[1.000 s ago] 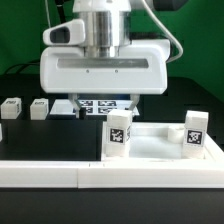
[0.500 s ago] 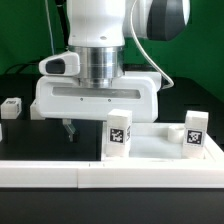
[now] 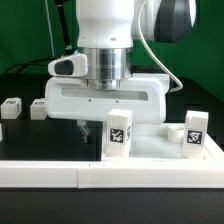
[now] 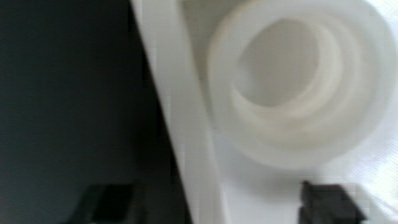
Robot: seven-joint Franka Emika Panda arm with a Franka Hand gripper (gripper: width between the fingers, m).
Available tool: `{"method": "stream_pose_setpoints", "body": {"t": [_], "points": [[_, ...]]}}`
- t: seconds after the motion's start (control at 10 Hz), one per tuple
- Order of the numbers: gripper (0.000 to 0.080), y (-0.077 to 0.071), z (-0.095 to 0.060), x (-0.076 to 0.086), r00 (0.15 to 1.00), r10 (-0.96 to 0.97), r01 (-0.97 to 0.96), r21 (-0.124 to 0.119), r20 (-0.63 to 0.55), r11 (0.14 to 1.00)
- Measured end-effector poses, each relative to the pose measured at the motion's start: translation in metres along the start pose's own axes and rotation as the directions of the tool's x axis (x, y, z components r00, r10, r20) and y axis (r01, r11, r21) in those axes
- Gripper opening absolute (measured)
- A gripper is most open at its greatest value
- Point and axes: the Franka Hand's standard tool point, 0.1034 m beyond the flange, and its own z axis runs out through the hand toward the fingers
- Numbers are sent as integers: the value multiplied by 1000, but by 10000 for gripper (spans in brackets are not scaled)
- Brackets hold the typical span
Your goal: Assemble square table
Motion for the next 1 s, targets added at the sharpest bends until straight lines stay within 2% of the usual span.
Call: {"method": "stream_pose_setpoints", "body": {"t": [0.1, 0.2, 1.0], "points": [[217, 0, 0, 0, 1000, 0, 0, 0, 0, 1000], [87, 2, 0, 1, 1000, -2, 2, -2, -1, 1000], [83, 2, 0, 0, 1000, -21, 21, -7, 2, 1000]]}}
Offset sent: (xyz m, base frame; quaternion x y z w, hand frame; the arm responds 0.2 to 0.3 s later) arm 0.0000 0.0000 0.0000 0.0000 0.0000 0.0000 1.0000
